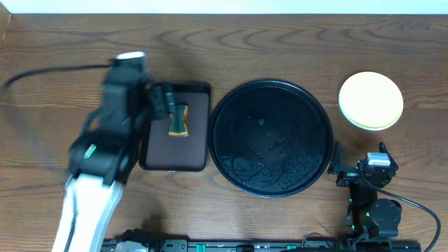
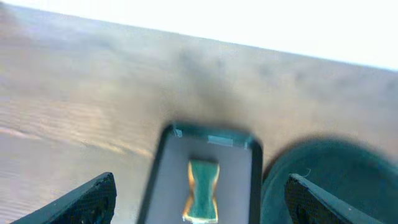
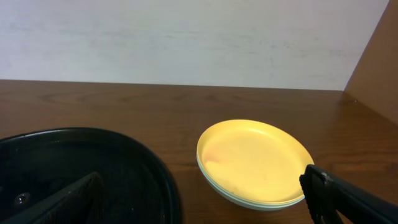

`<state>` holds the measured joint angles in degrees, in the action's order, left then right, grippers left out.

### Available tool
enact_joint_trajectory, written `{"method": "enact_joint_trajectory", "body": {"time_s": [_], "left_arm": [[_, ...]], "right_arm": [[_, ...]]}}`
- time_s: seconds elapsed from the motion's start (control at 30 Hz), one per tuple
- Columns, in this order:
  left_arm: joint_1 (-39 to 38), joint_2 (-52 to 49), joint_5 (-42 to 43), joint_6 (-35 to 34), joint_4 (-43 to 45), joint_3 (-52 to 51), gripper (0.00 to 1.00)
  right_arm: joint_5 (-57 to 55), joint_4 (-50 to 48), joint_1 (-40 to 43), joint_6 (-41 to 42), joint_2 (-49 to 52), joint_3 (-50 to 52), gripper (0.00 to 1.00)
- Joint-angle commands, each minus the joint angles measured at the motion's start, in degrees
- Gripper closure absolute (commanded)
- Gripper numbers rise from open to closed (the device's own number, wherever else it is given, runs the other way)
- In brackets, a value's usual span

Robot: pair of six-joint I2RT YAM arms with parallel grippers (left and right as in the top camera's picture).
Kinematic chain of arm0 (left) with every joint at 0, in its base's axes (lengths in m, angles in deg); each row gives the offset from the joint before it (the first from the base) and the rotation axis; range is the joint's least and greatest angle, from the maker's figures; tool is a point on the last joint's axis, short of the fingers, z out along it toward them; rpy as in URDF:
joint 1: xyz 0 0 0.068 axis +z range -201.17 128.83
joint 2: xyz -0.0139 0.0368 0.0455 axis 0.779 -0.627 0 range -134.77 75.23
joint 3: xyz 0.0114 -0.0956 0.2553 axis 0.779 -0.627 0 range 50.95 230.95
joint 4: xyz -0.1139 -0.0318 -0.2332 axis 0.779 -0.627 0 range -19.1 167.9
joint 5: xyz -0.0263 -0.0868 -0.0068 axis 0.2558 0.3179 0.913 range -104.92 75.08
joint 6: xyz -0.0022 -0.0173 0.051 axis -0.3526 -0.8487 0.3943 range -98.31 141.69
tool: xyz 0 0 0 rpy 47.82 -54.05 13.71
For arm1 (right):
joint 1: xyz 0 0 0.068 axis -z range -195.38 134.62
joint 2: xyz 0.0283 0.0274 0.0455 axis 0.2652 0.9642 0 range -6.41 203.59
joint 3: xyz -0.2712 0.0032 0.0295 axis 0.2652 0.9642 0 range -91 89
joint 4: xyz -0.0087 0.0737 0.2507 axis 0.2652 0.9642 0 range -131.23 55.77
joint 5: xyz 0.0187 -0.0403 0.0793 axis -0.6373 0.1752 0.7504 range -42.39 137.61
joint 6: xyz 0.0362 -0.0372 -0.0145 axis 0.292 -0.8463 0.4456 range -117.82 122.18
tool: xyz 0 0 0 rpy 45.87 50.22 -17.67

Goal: Clean dirty plates on tray and stack at the side

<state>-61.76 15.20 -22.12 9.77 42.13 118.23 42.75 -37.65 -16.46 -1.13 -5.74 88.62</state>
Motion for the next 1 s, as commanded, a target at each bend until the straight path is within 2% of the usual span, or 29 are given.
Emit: {"method": "enact_joint_trajectory", "body": {"time_s": [0.0, 0.33, 0.47, 0.67, 0.83, 0.97], "left_arm": [[2.62, 7.91, -1.44, 0.55, -0.2, -1.11, 0.13], [10.82, 38.1, -1.49, 0.55, 0.31, -19.71, 0.13], [12.04, 49.37, -1.46, 0.52, 4.46, -29.0, 0.13], [11.96, 60.06, -1.16, -3.39, 23.06, -41.86, 0.13], [11.3, 59.87, 1.92, -6.4, 44.37, -50.64, 0.13], [11.1, 59.91, 3.85, -6.93, 54.51, -56.89, 0.13]], "right_arm": [[-0.9, 0.11, 0.35, 0.94, -0.35, 0.07, 0.01], [-0.9, 0.11, 0.35, 0.94, -0.35, 0.07, 0.01], [-0.9, 0.11, 0.35, 0.94, -0.35, 0.07, 0.01], [-0.87, 0.11, 0.35, 0.94, -0.35, 0.07, 0.01], [-0.9, 0.11, 0.35, 0.94, -0.35, 0.07, 0.01], [-0.9, 0.11, 0.35, 0.94, -0.35, 0.07, 0.01]]}}
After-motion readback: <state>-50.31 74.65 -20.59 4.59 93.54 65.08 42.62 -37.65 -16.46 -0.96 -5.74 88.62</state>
